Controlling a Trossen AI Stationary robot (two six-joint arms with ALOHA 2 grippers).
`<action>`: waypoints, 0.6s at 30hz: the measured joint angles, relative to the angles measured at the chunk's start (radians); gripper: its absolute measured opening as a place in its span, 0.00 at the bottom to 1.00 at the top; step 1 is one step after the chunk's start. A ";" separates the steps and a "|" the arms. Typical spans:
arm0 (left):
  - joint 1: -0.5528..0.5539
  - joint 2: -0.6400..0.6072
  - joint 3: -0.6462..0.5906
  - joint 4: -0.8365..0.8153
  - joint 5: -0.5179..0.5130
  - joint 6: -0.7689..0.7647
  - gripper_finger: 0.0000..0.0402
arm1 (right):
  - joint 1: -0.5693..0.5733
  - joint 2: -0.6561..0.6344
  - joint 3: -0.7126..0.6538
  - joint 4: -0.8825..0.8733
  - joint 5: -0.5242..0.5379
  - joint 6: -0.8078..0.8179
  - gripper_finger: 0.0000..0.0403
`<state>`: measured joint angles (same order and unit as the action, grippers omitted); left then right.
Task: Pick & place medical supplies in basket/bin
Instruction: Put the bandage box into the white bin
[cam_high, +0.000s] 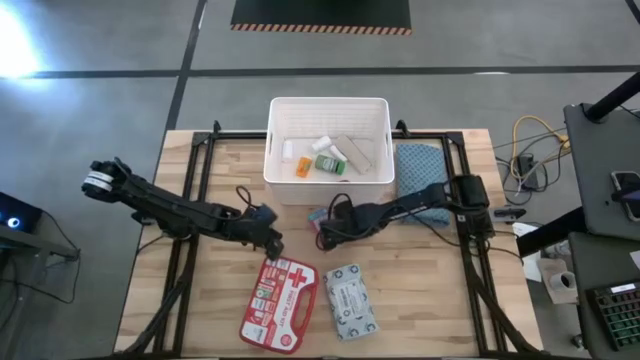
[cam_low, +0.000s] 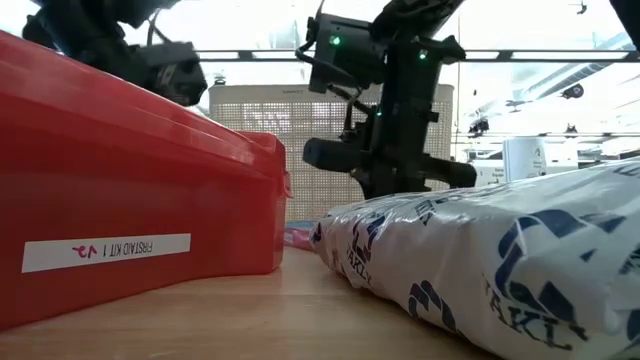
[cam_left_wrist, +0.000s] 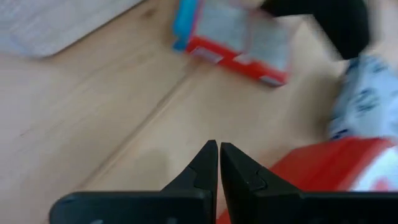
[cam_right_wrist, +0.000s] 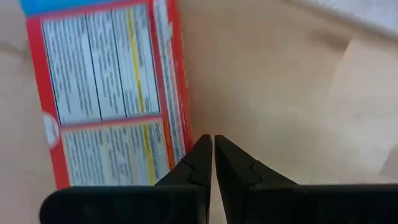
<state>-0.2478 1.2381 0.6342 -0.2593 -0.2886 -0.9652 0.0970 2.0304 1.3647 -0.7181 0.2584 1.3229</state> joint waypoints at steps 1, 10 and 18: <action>0.000 0.000 0.000 -0.029 0.000 -0.002 0.00 | 0.007 0.007 0.000 0.001 -0.003 0.005 0.03; 0.000 -0.012 -0.001 -0.087 -0.003 -0.004 0.00 | 0.042 0.025 0.001 0.302 -0.052 -0.016 0.03; 0.002 0.077 -0.002 -0.118 0.024 -0.072 0.00 | 0.035 0.015 0.019 0.351 -0.050 -0.021 0.03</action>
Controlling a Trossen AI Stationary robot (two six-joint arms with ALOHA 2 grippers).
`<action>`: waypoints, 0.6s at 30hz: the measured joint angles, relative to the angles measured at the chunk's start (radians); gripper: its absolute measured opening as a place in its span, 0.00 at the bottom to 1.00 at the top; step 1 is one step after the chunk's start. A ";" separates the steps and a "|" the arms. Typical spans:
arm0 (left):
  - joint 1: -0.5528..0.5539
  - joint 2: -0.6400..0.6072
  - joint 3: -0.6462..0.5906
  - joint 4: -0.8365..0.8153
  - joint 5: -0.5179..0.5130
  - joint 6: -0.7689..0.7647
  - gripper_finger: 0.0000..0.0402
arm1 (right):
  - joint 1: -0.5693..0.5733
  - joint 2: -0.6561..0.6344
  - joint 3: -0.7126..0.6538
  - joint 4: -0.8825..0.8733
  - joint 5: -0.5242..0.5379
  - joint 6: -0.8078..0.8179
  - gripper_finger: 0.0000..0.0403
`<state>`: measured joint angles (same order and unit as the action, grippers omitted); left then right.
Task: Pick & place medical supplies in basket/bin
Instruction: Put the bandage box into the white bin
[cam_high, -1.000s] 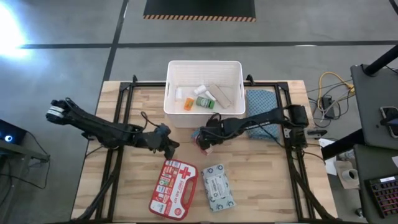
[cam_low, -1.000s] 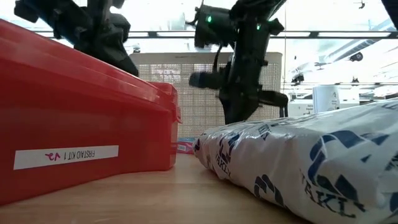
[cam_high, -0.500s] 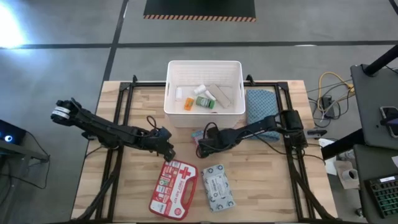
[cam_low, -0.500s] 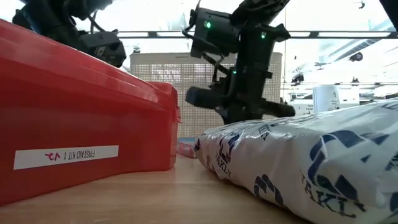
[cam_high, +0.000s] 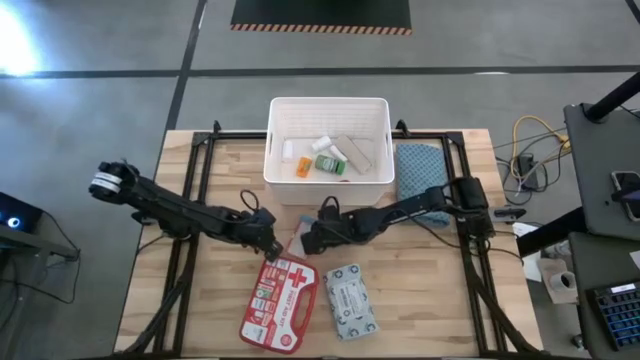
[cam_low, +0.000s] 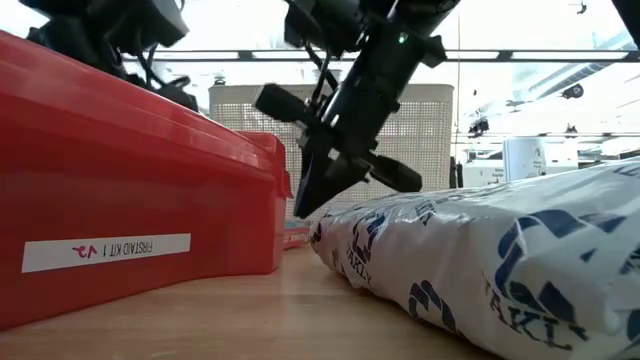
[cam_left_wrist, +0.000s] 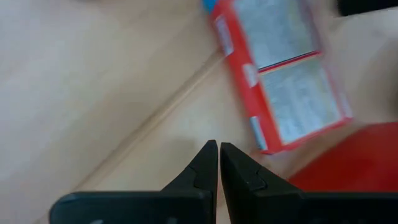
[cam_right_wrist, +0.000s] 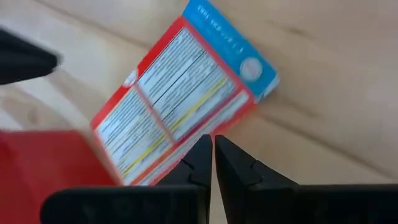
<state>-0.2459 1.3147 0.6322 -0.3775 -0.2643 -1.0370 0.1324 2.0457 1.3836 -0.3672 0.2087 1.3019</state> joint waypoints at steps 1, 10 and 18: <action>0.000 0.012 0.000 0.001 0.002 -0.023 0.00 | 0.006 -0.003 0.000 0.000 -0.001 0.015 0.03; 0.000 -0.048 0.002 0.071 -0.054 0.026 0.12 | 0.064 -0.009 0.000 0.008 -0.032 0.090 0.24; 0.006 -0.016 -0.011 0.168 -0.039 0.030 0.33 | 0.065 -0.007 -0.015 0.070 0.004 0.172 0.56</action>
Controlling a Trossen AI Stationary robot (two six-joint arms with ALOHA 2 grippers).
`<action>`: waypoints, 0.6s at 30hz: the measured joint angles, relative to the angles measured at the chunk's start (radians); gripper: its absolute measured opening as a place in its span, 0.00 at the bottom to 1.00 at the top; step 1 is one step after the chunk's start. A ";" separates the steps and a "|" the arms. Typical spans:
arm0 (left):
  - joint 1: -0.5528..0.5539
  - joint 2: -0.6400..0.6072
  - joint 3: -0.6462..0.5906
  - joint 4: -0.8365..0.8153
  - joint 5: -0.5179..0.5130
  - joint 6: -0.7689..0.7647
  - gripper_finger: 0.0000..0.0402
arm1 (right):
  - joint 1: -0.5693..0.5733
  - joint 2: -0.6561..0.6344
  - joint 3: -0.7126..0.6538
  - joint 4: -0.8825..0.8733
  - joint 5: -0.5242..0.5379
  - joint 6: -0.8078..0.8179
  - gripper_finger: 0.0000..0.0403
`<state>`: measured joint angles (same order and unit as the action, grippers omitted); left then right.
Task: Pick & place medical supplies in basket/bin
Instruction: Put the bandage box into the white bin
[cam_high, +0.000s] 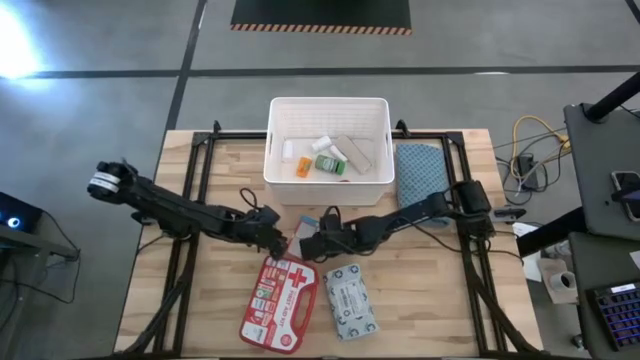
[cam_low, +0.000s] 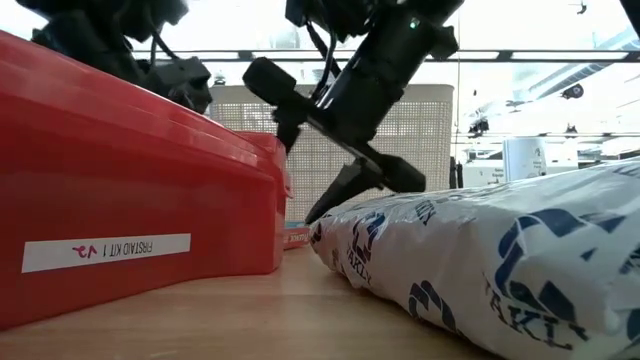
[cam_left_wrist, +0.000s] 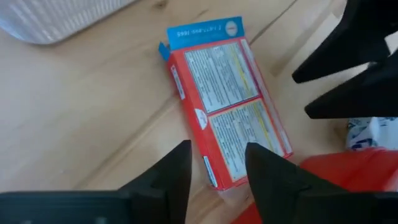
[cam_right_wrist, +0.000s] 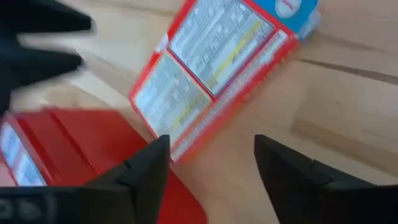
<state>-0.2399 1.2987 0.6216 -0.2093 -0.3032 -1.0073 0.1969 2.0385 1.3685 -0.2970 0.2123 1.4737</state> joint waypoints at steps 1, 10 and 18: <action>0.004 0.012 -0.005 0.015 0.003 0.000 0.33 | -0.005 0.004 -0.004 0.023 0.000 0.015 0.59; 0.007 0.132 -0.024 0.066 0.011 0.000 0.33 | -0.015 0.051 -0.071 0.187 0.005 0.182 0.67; 0.012 0.177 -0.031 0.083 0.032 -0.009 0.33 | -0.038 0.070 -0.075 0.238 0.032 0.192 0.61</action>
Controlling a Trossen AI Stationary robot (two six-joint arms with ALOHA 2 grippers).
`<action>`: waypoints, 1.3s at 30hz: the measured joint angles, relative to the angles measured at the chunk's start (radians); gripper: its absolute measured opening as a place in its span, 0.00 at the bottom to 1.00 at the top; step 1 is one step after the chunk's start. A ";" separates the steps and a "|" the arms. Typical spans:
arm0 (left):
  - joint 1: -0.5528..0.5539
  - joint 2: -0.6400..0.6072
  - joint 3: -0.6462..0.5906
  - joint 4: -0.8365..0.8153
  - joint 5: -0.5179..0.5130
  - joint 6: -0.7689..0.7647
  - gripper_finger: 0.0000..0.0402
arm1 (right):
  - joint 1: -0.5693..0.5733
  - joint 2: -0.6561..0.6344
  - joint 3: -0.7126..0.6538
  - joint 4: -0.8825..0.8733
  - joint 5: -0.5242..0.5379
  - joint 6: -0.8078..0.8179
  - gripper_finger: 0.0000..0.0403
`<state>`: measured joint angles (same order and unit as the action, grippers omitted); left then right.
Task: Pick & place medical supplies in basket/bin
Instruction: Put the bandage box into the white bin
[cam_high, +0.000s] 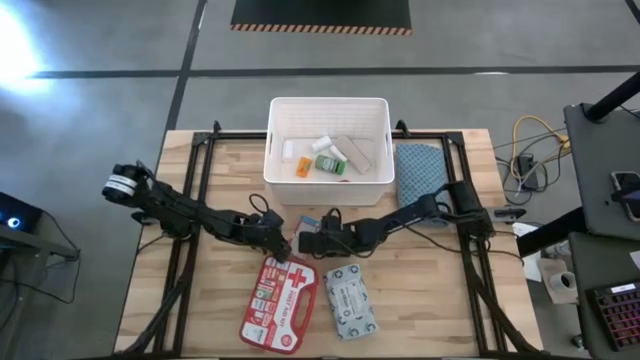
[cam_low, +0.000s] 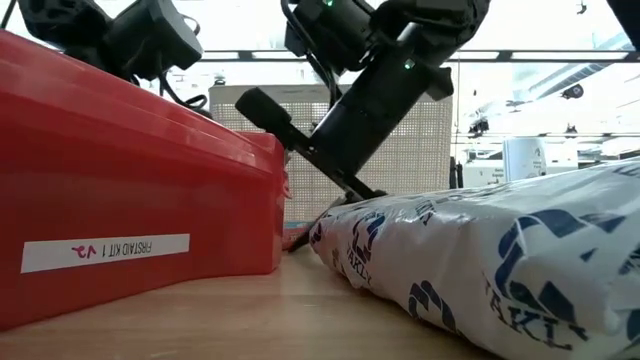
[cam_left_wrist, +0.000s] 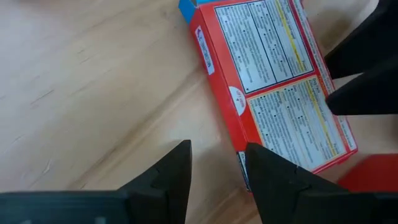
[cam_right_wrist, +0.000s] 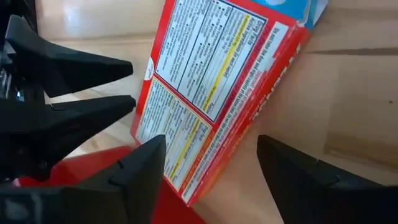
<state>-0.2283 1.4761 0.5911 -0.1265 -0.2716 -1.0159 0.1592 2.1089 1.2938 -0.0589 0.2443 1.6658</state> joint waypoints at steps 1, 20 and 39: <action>0.000 0.000 0.000 0.000 0.000 0.000 0.33 | -0.007 0.000 0.000 0.003 0.003 -0.012 0.61; 0.001 -0.003 -0.009 -0.006 0.003 0.014 0.33 | -0.071 0.008 0.025 0.122 -0.061 -0.286 0.57; -0.007 -0.174 -0.028 -0.152 -0.087 0.019 0.33 | -0.063 -0.035 0.071 0.139 -0.173 -0.390 0.57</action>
<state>-0.2354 1.3025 0.5632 -0.2781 -0.3582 -0.9966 0.0960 2.0736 1.3645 0.0804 0.0715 1.2757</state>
